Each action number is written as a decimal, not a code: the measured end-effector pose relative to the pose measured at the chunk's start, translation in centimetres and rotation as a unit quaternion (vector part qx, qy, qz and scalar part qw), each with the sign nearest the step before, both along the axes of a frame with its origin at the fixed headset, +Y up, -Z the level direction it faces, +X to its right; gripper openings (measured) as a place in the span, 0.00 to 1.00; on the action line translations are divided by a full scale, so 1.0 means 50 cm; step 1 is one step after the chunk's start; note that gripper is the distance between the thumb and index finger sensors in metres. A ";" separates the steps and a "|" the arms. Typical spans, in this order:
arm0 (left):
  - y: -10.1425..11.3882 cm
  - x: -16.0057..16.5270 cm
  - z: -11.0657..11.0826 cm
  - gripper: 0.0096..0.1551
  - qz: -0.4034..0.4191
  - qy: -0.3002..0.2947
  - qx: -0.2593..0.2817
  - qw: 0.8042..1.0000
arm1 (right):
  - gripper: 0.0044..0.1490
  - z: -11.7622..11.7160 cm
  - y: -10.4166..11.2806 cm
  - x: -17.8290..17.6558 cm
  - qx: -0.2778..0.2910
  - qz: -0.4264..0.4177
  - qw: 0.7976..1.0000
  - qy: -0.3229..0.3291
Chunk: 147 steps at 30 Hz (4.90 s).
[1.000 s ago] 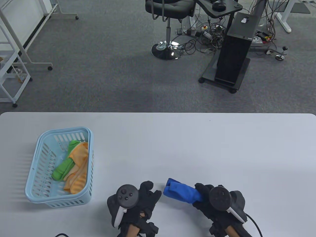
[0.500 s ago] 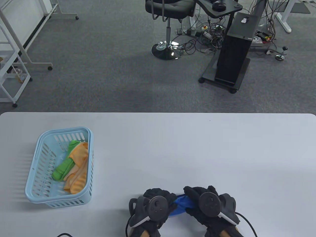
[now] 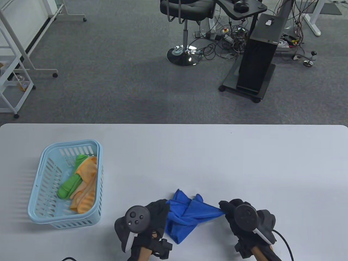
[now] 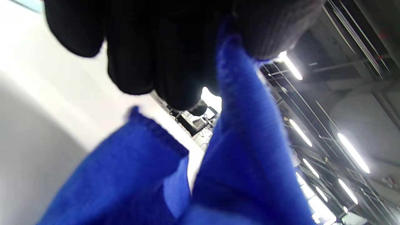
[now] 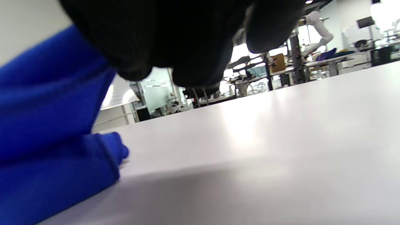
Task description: Roll rectangular towel into towel roll
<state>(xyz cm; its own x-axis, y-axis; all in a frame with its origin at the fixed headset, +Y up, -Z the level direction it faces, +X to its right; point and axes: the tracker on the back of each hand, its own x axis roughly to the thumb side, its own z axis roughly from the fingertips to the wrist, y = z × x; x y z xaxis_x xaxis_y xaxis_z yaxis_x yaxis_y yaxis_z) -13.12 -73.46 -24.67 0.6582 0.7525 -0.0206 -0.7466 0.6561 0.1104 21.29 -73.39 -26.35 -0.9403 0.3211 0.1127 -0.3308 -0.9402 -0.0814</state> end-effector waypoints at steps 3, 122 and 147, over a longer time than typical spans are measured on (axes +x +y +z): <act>0.000 -0.018 0.002 0.27 0.031 0.026 -0.005 0.999 | 0.31 -0.004 0.001 0.020 -0.008 -0.005 1.000 -0.019; 0.075 -0.106 0.010 0.23 -0.226 0.148 0.020 0.963 | 0.30 0.012 0.025 0.289 -0.041 -0.006 0.948 -0.315; -0.027 -0.078 -0.033 0.30 -0.248 0.046 -0.148 0.956 | 0.45 -0.025 -0.059 0.116 -0.248 0.062 0.963 -0.088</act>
